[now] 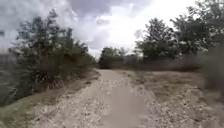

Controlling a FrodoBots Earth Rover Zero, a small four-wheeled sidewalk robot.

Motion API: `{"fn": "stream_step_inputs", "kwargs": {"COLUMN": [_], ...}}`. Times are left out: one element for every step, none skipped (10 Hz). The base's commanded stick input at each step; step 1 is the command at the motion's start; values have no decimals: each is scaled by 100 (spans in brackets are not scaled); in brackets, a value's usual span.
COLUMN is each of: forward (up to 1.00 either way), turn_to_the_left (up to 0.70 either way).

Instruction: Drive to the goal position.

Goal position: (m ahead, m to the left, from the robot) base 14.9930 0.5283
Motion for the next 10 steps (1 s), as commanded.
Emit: {"fn": "stream_step_inputs", "kwargs": {"forward": [70,70,70,70,70,70,70,70,70,70], "turn_to_the_left": [0,0,0,0,0,0,0,0,0,0]}}
